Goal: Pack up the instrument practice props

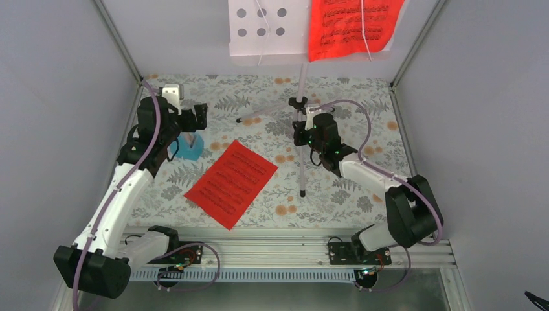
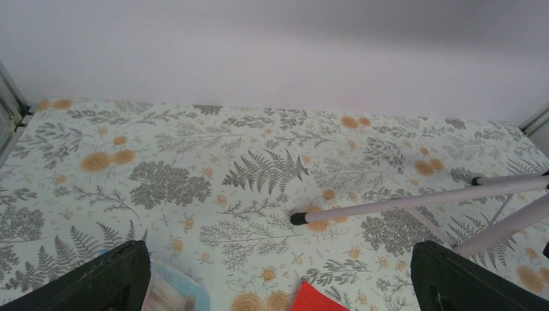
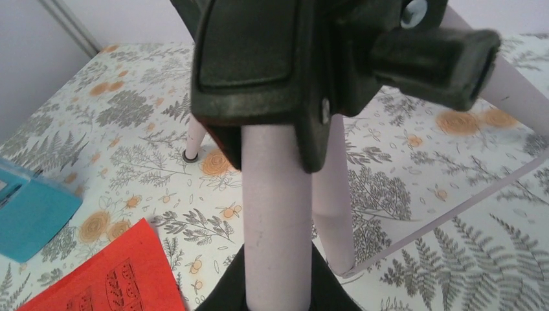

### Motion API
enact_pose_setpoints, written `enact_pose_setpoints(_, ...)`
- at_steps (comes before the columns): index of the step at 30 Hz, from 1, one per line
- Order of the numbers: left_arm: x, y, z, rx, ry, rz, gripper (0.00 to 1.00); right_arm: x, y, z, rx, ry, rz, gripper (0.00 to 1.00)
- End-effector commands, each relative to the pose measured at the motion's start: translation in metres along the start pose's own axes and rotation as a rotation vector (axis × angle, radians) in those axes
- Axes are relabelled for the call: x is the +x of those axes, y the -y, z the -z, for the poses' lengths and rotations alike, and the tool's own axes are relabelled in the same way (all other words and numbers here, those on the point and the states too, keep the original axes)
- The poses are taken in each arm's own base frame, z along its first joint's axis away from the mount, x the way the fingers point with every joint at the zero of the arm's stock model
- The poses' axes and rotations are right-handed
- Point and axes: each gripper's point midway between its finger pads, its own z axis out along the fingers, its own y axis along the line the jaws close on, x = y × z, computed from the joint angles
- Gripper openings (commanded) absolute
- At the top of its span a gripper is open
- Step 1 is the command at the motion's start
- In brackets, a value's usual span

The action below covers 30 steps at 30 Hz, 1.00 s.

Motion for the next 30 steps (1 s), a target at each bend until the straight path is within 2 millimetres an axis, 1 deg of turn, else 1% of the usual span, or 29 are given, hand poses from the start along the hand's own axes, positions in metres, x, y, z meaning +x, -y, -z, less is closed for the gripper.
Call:
enact_pose_setpoints(1,0.001,0.000,0.003,0.009,0.015,0.007,1.00,-0.012,0.011,0.014,0.158,0.099,-0.175,0.04)
enact_pose_setpoints(3,0.003,0.000,0.004,0.011,0.013,0.014,1.00,-0.005,0.008,0.015,0.177,0.093,-0.224,0.04)
enact_pose_setpoints(5,0.004,-0.001,0.005,0.010,0.011,0.019,1.00,-0.001,0.000,0.016,0.186,0.100,-0.264,0.04)
enact_pose_setpoints(8,0.007,-0.002,0.006,0.006,0.004,0.022,1.00,0.005,-0.013,0.015,0.203,0.107,-0.318,0.04)
enact_pose_setpoints(13,0.007,-0.001,0.009,0.010,0.005,0.032,1.00,0.013,-0.037,0.009,0.174,0.099,-0.378,0.04)
enact_pose_setpoints(14,0.007,-0.001,0.010,0.013,0.006,0.033,1.00,0.013,-0.043,0.007,0.153,0.097,-0.374,0.06)
enact_pose_setpoints(15,0.008,0.000,0.010,0.015,0.006,0.033,1.00,0.012,-0.049,0.005,0.129,0.097,-0.367,0.11)
enact_pose_setpoints(18,0.006,0.000,0.014,0.013,0.011,0.030,1.00,0.010,-0.056,0.003,0.097,0.093,-0.346,0.35)
enact_pose_setpoints(21,0.001,-0.005,0.022,-0.016,0.040,0.035,1.00,0.007,-0.055,0.010,0.095,0.107,-0.317,0.58)
enact_pose_setpoints(23,-0.007,-0.009,0.035,-0.036,0.095,0.041,1.00,0.004,-0.054,0.020,0.079,0.129,-0.281,0.68)
enact_pose_setpoints(25,-0.018,-0.010,0.051,-0.041,0.162,0.041,1.00,0.001,-0.054,0.033,0.061,0.156,-0.239,0.73)
enact_pose_setpoints(26,-0.026,-0.009,0.062,-0.036,0.205,0.041,1.00,0.000,-0.053,0.040,0.055,0.169,-0.217,0.76)
enact_pose_setpoints(27,-0.031,-0.009,0.070,-0.036,0.231,0.042,1.00,0.000,-0.051,0.047,0.052,0.178,-0.196,0.77)
enact_pose_setpoints(29,-0.041,-0.001,0.084,0.005,0.276,0.023,1.00,-0.002,-0.051,0.061,0.034,0.201,-0.150,0.79)
enact_pose_setpoints(30,-0.047,0.008,0.091,0.050,0.294,0.001,1.00,-0.003,-0.052,0.067,0.021,0.208,-0.127,0.79)
